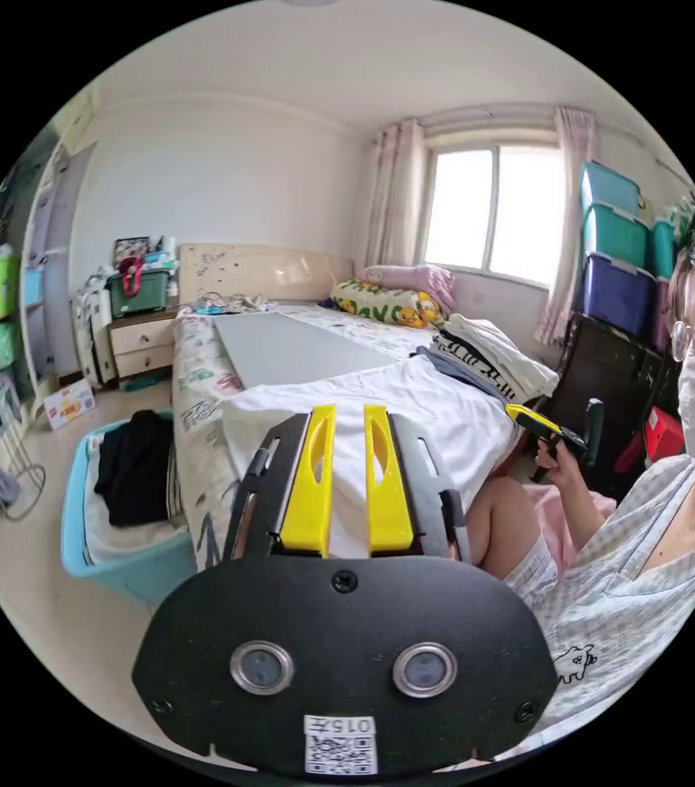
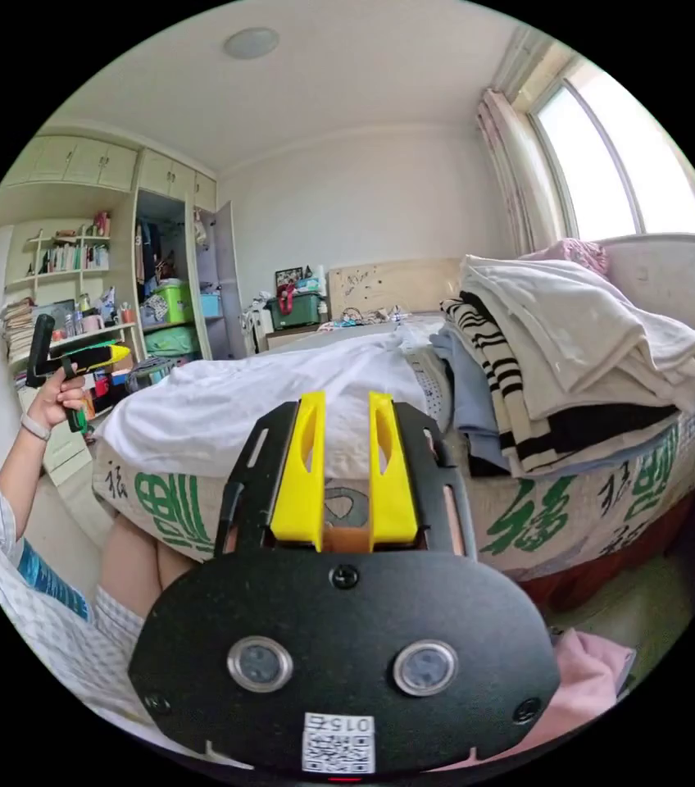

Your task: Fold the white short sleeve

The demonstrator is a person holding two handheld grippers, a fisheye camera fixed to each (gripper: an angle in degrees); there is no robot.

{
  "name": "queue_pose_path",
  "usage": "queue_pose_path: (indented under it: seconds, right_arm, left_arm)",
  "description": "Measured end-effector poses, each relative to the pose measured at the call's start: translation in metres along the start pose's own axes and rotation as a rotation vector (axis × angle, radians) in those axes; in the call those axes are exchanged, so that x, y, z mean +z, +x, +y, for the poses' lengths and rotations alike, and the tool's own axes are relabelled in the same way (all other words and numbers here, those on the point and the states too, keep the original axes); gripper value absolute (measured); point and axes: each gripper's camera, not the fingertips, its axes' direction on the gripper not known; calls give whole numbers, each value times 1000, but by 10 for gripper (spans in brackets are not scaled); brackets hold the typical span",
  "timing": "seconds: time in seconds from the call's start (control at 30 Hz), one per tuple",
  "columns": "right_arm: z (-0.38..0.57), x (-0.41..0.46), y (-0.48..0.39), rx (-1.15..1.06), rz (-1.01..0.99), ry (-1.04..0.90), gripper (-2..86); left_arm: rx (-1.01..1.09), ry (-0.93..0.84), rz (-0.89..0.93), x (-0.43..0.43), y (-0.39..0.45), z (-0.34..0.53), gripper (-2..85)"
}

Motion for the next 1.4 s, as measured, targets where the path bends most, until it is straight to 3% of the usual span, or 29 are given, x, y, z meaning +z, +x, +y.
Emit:
queue_pose_path:
  seconds: [0.13, 0.37, 0.57, 0.73, 0.93, 1.23, 1.4]
  right_arm:
    - [8, 1, 29, 89, 178, -58, 130]
    - [13, -16, 78, 174, 1, -56, 99]
    - [6, -25, 105, 176, -80, -50, 76]
    - [5, -41, 127, 182, -211, -23, 20]
    - [-3, -62, 144, 192, -230, 37, 1]
    - [-40, -139, 160, 219, -41, 272, -4]
    - [-80, -175, 100, -18, -152, 371, 0]
  left_arm:
    - [172, -75, 32, 108, 47, -95, 85]
    - [277, -293, 256, 371, 143, -221, 89]
    - [235, -494, 188, 566, 190, -258, 97]
    - [240, -674, 124, 661, 205, -242, 79]
    - [241, -663, 104, 680, 205, -224, 9]
    - [210, -257, 251, 595, 212, -232, 3]
    - [162, -66, 418, 505, 170, -213, 3]
